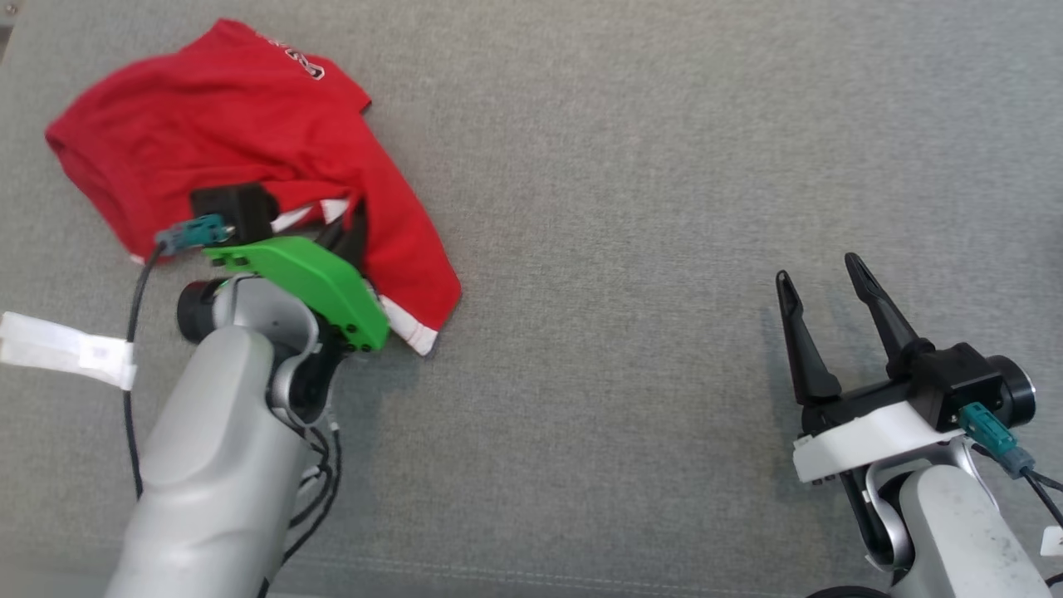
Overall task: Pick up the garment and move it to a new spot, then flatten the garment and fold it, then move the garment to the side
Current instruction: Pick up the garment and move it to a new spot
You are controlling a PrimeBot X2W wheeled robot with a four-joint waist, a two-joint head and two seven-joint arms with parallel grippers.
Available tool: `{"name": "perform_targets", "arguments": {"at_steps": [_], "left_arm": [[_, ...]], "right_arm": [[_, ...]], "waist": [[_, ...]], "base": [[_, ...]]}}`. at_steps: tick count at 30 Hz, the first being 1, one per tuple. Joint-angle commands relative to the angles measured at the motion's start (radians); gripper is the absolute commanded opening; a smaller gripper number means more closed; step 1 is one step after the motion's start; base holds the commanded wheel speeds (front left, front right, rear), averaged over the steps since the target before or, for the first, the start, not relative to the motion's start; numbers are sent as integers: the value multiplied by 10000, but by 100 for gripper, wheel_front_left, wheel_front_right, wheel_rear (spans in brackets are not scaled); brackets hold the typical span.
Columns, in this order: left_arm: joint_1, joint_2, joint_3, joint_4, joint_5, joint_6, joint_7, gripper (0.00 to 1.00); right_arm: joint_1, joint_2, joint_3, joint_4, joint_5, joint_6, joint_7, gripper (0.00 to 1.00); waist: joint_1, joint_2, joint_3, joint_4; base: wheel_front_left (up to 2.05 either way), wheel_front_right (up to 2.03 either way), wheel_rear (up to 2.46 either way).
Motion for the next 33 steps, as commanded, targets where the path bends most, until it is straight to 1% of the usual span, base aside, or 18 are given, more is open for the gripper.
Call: {"name": "perform_targets", "arguments": {"at_steps": [1,3,6,7,11,12,13,17,22,26,30,31,32,33], "left_arm": [[338,57,-424,-916,-129,-48,282,0],[622,110,-844,-1931,-141,-49,652,0],[832,-1,-1449,-3353,39,-12,1284,0],[832,-1,-1449,-3353,39,-12,1284,0],[974,-285,-2167,-4820,186,310,2114,0],[925,-413,-2492,-5245,248,494,2402,0],[874,-471,-2681,-5373,307,595,2521,0],[573,-684,-3288,-5545,275,872,2784,0],[84,-746,-3941,-5209,-177,1302,2597,0],[-520,-751,-4764,-4830,-796,1743,2056,0],[-1106,-732,-5332,-3710,-718,2199,1297,0],[-1183,-734,-5439,-3377,-685,2265,1058,5],[-1211,-736,-5517,-3065,-730,2309,840,29],[-1192,-739,-5606,-2776,-875,2322,655,47]], "right_arm": [[117,151,-23,55,120,-19,-24,100],[152,345,-26,109,139,-19,-24,100],[177,574,-45,158,199,-17,-24,100],[177,574,-45,158,199,-17,-24,100],[136,835,-69,232,246,-17,-25,100],[83,930,-107,283,291,-17,-25,100],[40,978,-116,313,326,-17,-24,100],[-85,1099,-177,395,445,-17,-24,100],[-210,1145,-83,516,713,-17,-24,100],[-263,1146,36,592,1007,-17,-24,100],[-332,1154,101,663,1139,-17,-25,100],[-367,1152,136,677,1162,-17,-24,100],[-390,1150,159,685,1191,-17,-24,100],[-390,1148,166,697,1205,-17,-24,100]], "waist": [[-1,0,-644,-504],[-1,0,-826,-810],[-1,0,-1018,-1352],[-1,0,-1018,-1352],[-1,0,-1115,-2236],[-1,0,-1099,-2700],[-1,0,-1079,-2951],[-1,0,-946,-3897],[-1,0,-657,-4862],[-1,0,-481,-5373],[-1,0,-346,-5630],[-1,0,-313,-5681],[-1,0,-290,-5721],[-1,0,-280,-5744]], "base": [[0,0,0],[0,0,0],[0,0,0],[0,0,0],[0,0,0],[0,0,0],[0,0,0],[0,0,0],[0,0,0],[0,0,0],[0,0,0],[0,0,0],[0,0,0],[0,0,0]]}}
